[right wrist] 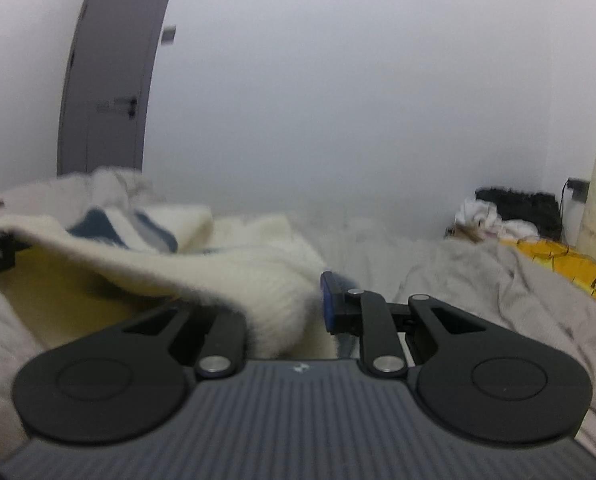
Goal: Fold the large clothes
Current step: 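Lift the sweater with both grippers and shake it out in the air, then lower the held sweater onto the bed and lay it flat, opening both grippers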
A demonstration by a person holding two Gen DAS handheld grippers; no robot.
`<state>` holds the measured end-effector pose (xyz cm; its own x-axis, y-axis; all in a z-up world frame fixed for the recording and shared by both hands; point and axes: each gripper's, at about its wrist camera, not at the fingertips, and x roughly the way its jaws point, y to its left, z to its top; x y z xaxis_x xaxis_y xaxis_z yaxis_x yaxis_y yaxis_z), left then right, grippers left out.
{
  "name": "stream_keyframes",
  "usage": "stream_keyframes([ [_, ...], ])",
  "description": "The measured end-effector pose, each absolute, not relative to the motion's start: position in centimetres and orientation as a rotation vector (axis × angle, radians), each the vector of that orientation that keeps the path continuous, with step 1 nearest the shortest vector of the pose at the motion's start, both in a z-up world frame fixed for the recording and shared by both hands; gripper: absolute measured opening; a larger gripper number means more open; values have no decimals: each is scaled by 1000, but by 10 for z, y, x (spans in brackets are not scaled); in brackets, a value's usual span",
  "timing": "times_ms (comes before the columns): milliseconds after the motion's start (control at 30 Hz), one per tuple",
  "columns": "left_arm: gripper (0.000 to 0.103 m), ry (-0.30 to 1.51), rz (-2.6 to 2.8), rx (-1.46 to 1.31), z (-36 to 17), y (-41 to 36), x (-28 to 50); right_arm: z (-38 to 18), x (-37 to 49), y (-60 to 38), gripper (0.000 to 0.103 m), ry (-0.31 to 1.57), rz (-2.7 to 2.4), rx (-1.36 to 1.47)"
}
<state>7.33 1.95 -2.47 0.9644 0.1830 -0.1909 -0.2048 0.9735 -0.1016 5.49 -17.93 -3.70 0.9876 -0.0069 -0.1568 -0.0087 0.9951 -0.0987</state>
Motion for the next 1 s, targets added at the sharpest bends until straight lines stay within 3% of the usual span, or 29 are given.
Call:
stream_keyframes([
  [233, 28, 23, 163, -155, 49, 31, 33, 30, 15, -179, 19, -13, 28, -157],
  [500, 28, -113, 89, -152, 187, 35, 14, 166, -13, -196, 19, -122, 88, -136],
  [833, 28, -190, -9, -120, 366, 35, 11, 339, -20, -218, 19, -179, 140, -54],
  [1000, 30, -182, -33, -103, 421, 33, 36, 395, 5, -216, 19, -212, 108, -79],
])
